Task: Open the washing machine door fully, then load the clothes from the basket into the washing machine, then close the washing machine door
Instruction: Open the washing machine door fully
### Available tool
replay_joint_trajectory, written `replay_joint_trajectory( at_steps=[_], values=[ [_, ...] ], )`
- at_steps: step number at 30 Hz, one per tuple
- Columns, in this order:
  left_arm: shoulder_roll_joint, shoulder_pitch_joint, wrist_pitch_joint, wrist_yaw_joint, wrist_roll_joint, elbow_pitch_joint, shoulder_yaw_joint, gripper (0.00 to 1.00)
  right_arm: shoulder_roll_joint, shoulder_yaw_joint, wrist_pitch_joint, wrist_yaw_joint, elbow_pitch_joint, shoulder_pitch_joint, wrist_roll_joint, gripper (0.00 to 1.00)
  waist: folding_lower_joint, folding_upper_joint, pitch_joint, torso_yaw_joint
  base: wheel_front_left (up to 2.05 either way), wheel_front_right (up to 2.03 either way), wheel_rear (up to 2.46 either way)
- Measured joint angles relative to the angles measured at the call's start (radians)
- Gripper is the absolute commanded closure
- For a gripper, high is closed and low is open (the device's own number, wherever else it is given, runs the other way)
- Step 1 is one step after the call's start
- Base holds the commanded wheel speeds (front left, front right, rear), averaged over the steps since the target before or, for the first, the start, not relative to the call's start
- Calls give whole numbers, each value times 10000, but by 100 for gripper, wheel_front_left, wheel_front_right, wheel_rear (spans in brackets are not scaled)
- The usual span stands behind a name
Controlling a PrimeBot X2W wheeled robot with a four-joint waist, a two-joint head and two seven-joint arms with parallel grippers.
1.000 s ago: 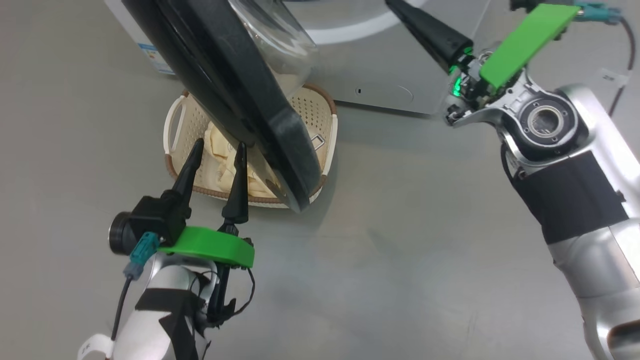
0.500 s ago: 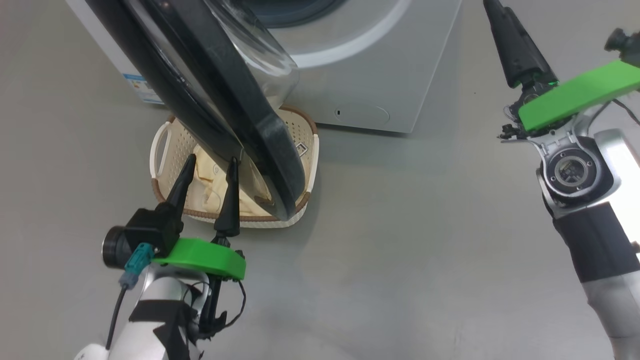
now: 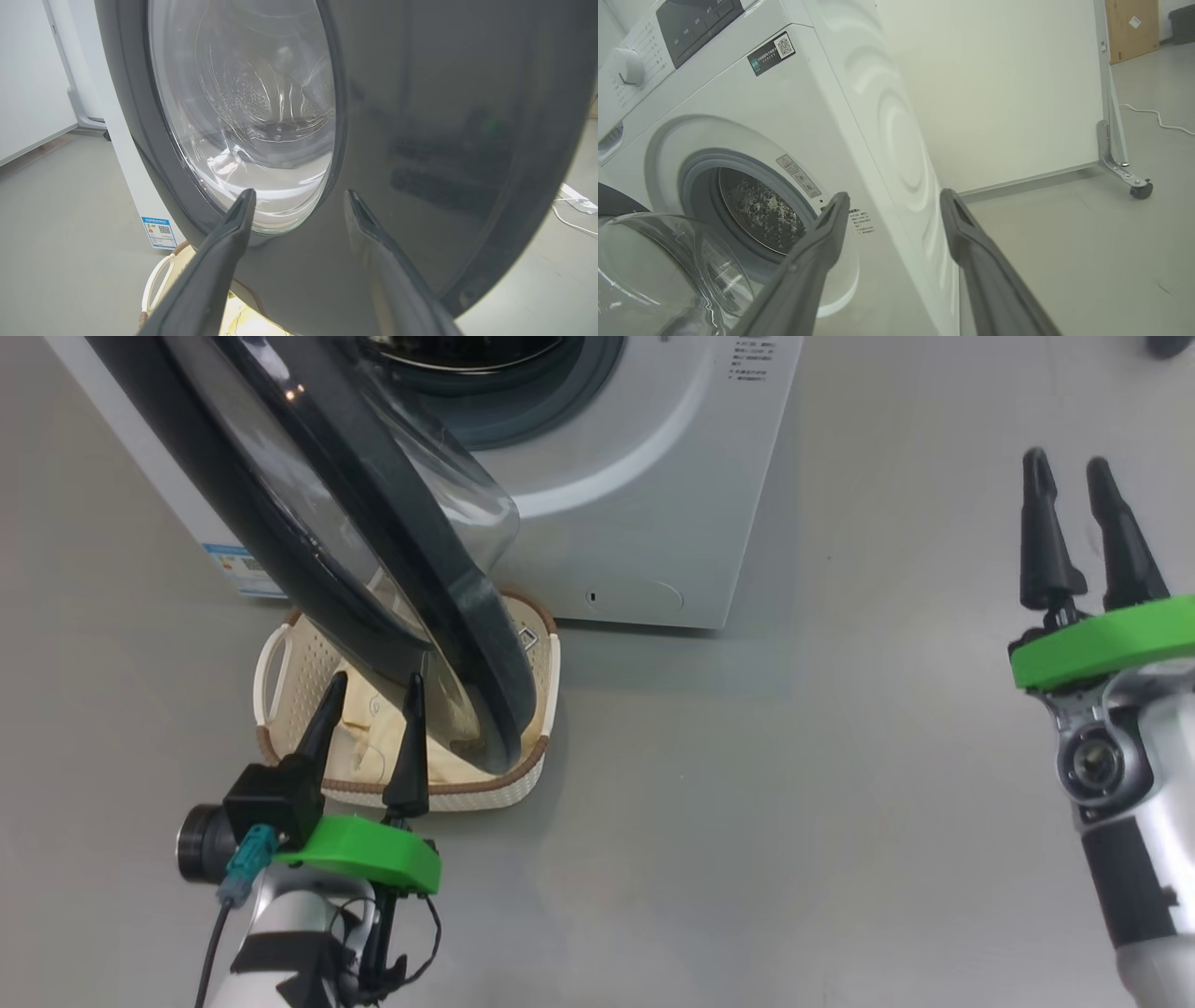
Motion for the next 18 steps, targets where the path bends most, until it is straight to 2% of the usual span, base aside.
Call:
replay_joint_trajectory(
  at_steps=[4,12,18],
  values=[
    [8,123,0,-71,84,79,157,0,389,-619,-50,0,-63,713,-1043,0,0,0,-194,-180,0,0,0],
    [17,512,2,-88,176,244,274,0,940,-1549,-52,0,-968,2030,-3325,0,0,0,-624,-429,0,0,0],
    [17,724,2,-165,176,265,293,0,1486,-1789,54,0,-1540,3316,-4334,0,0,0,-899,-441,0,0,0]
  ],
)
